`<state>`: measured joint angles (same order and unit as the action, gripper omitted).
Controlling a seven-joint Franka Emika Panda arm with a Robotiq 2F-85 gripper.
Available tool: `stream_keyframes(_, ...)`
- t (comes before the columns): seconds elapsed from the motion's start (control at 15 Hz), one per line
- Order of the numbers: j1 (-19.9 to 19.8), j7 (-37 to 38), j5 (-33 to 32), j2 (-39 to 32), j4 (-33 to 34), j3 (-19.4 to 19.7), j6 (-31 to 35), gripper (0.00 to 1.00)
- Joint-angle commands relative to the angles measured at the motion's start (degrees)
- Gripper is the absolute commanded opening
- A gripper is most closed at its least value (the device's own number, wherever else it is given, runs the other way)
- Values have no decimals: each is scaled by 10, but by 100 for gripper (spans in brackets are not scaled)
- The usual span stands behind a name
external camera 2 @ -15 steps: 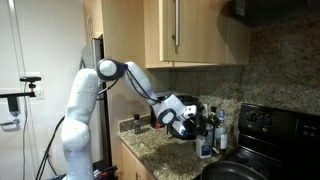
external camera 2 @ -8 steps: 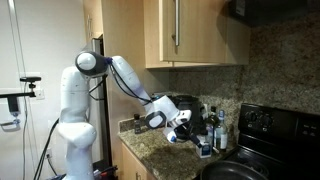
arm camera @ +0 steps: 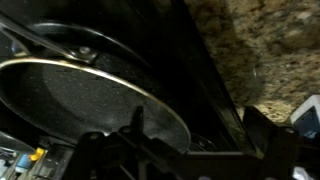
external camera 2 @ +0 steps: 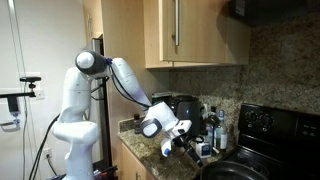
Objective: Pick up the bottle from the cabinet and put it on the counter, then close the cabinet door
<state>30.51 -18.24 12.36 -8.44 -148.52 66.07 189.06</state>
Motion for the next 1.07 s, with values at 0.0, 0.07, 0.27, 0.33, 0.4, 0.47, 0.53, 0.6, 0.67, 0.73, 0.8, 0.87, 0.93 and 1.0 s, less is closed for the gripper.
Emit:
stream_keyframes(0.0,101,-8,51,5,-40,104,58,100)
stream_keyframes(0.07,127,-14,66,14,-50,129,78,100)
stream_keyframes(0.27,220,-56,74,54,-45,222,88,100)
stream_keyframes(0.33,241,-70,57,75,-53,243,93,100)
stream_keyframes(0.4,262,-88,33,104,-51,265,92,100)
stream_keyframes(0.47,276,-95,12,127,-44,278,91,100)
stream_keyframes(0.53,276,-96,-13,150,-35,278,91,100)
stream_keyframes(0.6,149,-46,-100,161,-39,165,90,100)
stream_keyframes(0.67,134,-43,-141,185,-40,154,88,100)
stream_keyframes(0.73,206,-37,-80,126,-43,210,91,100)
stream_keyframes(0.8,173,-29,-114,146,-42,183,91,100)
stream_keyframes(0.87,156,-30,-127,161,-41,171,91,100)
stream_keyframes(0.93,149,-33,-132,173,-41,167,91,100)
stream_keyframes(1.0,148,-35,-133,179,-40,166,91,100)
